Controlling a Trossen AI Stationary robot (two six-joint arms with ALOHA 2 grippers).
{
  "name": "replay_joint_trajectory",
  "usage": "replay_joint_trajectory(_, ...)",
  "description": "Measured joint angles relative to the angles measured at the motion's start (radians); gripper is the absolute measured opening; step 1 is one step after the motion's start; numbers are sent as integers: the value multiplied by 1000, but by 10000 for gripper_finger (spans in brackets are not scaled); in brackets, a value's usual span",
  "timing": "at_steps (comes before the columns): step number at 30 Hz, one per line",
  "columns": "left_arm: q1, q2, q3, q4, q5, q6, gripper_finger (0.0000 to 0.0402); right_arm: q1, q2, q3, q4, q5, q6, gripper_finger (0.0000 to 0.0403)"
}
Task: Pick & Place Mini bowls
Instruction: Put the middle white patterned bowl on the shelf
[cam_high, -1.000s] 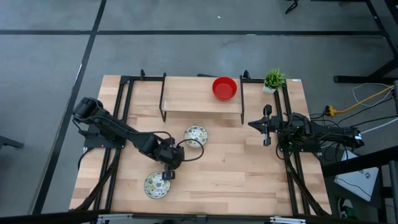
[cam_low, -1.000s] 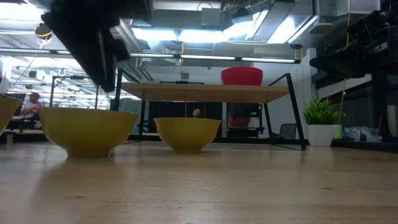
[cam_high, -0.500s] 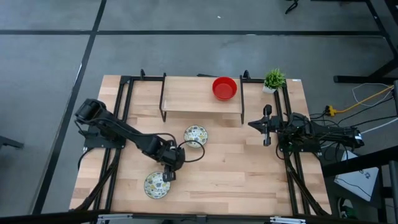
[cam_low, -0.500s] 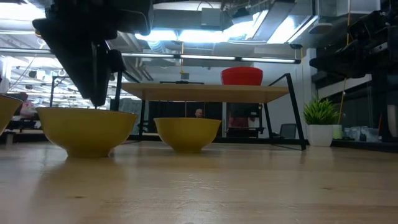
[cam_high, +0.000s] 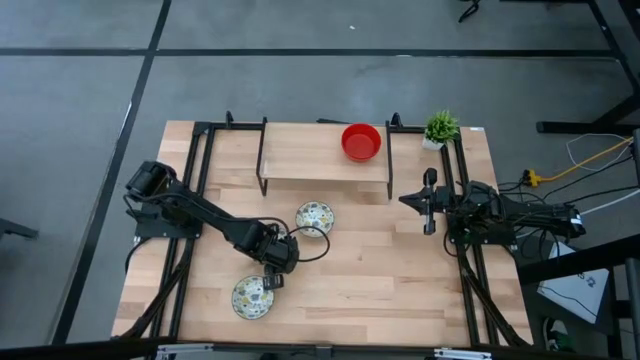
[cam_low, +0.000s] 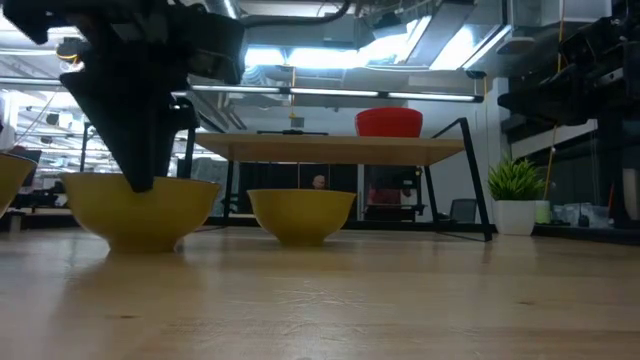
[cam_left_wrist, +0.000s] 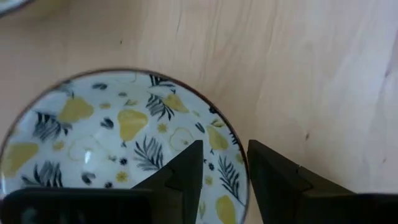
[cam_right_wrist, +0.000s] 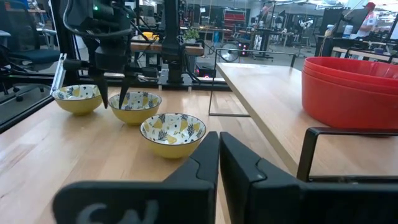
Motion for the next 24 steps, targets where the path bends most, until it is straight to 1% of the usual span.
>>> replay_joint_trajectory(8, 2, 10, 0, -22, -18, 0, 85, 0, 0, 0, 0, 0, 0, 17)
replay_joint_trajectory(17, 2, 5, 1, -34, -40, 1, 19, 0, 0, 0, 0, 0, 0, 17)
replay_joint_trajectory(24, 2, 5, 1, -36, -35, 1, 23, 0, 0, 0, 0, 0, 0, 17)
